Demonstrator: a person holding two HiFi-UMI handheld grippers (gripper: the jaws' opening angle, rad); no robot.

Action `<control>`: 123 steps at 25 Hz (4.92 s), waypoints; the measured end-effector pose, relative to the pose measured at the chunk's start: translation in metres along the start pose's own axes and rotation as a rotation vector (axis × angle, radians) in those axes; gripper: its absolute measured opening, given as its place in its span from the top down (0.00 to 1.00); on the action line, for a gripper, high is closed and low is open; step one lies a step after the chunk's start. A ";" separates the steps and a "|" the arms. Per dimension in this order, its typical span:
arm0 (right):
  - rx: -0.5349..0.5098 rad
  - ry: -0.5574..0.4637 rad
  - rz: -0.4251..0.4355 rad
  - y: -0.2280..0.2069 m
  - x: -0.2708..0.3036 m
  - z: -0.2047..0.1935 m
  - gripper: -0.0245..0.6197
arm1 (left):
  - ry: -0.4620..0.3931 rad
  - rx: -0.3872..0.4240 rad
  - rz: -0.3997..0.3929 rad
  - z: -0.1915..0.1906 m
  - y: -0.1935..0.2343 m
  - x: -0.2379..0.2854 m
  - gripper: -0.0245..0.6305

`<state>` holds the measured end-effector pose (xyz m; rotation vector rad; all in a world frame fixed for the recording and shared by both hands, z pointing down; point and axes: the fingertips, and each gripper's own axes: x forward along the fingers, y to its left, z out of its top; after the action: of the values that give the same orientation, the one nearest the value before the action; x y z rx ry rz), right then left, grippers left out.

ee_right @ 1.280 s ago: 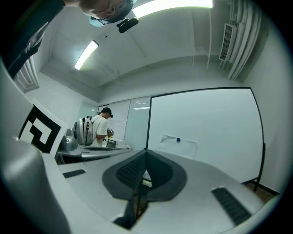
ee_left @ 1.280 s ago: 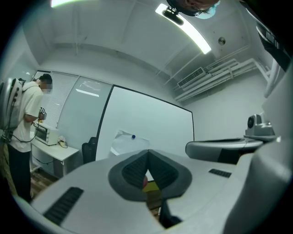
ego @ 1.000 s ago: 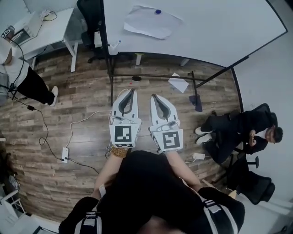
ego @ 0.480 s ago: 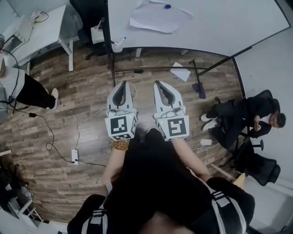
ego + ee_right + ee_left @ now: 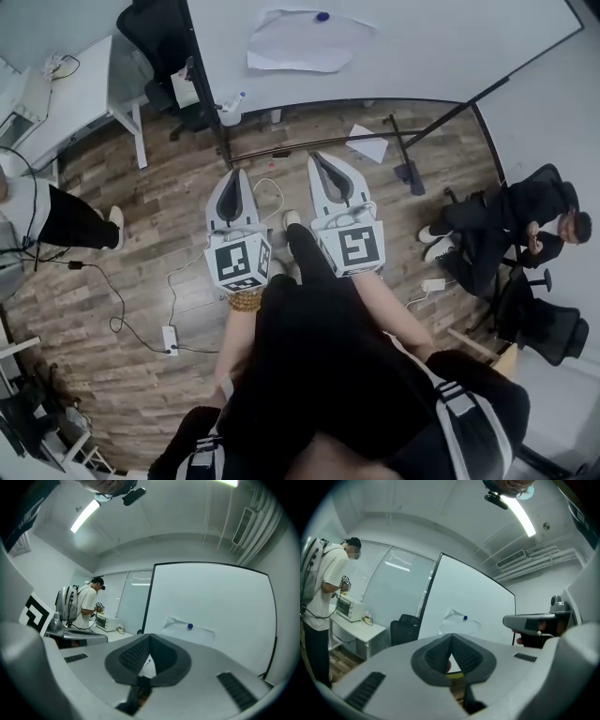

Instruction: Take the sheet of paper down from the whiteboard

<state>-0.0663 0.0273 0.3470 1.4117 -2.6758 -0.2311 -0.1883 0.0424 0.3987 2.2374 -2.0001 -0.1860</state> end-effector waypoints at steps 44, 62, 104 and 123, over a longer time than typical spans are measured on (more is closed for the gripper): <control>0.107 -0.101 0.015 -0.183 0.206 -0.062 0.96 | -0.003 0.303 0.035 0.010 -0.013 0.244 0.95; 0.056 -0.179 -0.164 -0.194 0.215 -0.026 0.96 | -0.067 0.319 -0.096 0.049 0.004 0.275 0.94; 0.055 -0.191 -0.170 -0.205 0.221 -0.027 0.96 | -0.017 0.366 -0.086 0.048 0.008 0.311 0.91; -0.006 -0.210 -0.190 -0.211 0.226 -0.012 0.88 | -0.016 0.314 -0.065 0.045 0.008 0.311 0.95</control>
<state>-0.0206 -0.2784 0.3254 1.7318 -2.6948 -0.4258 -0.1698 -0.2684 0.3557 2.4929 -2.0912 0.1131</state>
